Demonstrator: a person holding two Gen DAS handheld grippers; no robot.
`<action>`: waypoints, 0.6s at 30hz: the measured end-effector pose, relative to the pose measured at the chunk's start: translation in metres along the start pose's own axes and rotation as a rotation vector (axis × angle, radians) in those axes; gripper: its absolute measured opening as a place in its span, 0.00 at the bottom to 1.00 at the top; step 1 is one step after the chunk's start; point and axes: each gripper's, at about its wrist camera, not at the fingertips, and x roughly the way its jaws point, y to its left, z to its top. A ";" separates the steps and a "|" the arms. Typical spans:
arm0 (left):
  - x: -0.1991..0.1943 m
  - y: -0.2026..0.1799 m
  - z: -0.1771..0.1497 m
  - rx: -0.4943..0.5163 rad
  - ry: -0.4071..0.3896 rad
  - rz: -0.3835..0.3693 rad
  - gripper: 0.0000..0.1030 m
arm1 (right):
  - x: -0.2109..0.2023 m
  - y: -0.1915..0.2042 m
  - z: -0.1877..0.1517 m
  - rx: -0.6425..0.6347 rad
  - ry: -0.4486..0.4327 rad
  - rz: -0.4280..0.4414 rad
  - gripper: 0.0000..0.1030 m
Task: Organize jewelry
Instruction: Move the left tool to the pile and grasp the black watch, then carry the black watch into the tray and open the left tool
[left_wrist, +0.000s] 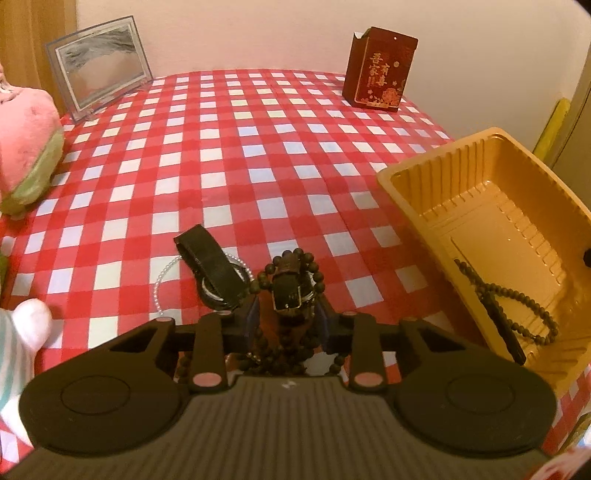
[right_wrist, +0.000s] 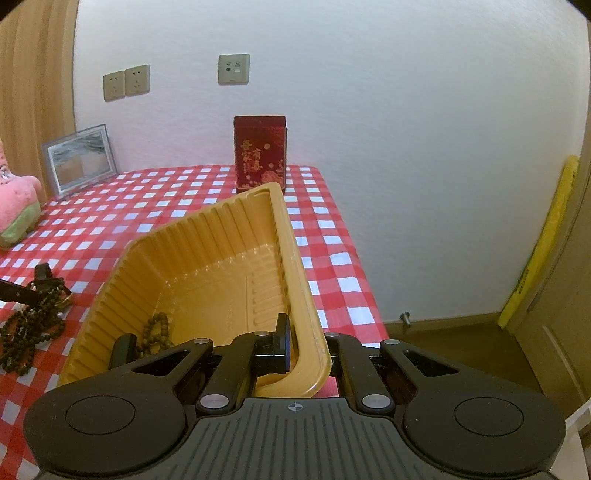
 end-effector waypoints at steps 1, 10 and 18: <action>0.001 -0.001 0.001 0.000 0.000 -0.002 0.26 | 0.000 0.000 0.000 0.000 0.000 -0.001 0.06; 0.005 -0.002 0.005 -0.002 0.003 -0.004 0.18 | 0.002 0.000 0.001 0.000 0.002 -0.002 0.06; 0.000 -0.004 0.007 0.006 -0.009 -0.015 0.14 | 0.002 0.001 0.001 -0.001 0.003 -0.001 0.06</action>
